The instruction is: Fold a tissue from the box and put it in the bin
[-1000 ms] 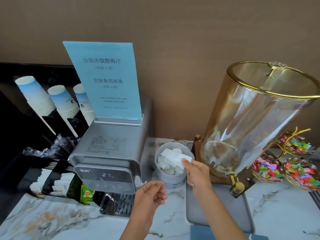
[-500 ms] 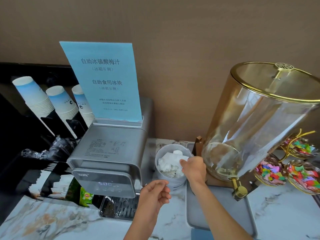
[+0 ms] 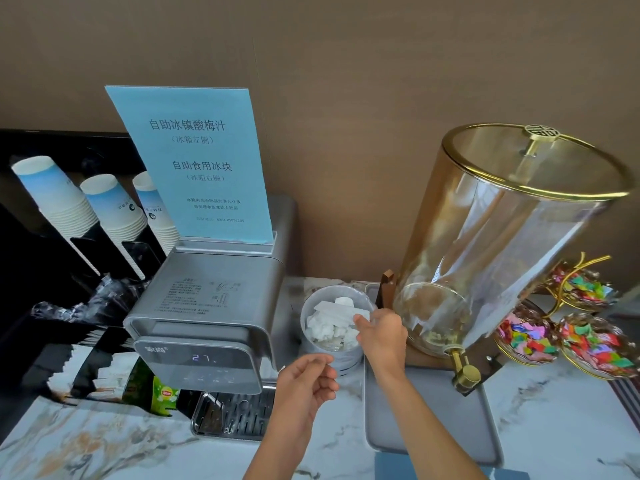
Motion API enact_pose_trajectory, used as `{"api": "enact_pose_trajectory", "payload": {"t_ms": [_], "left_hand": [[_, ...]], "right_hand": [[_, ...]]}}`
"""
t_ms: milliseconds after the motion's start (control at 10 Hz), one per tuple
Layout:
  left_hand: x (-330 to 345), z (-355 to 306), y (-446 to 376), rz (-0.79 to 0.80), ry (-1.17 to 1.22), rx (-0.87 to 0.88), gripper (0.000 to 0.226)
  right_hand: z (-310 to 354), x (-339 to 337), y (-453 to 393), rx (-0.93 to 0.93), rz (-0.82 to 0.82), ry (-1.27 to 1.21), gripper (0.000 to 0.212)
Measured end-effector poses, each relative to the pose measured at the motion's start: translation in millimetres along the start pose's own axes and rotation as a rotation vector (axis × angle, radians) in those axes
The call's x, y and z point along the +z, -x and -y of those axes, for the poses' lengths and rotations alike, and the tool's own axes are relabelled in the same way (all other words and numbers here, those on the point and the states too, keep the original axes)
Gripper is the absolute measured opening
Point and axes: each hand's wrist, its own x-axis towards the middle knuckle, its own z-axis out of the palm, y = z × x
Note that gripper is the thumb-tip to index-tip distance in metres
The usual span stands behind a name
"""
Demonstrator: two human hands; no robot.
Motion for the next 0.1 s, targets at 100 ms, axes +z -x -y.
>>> {"api": "enact_pose_trajectory", "payload": {"t_ms": [100], "left_hand": [[0.4,0.5,0.6,0.011,-0.01,0.008,0.016]], "right_hand": [[2.0,-17.9,21.3,-0.063,-0.041,-0.122,0.016]]}}
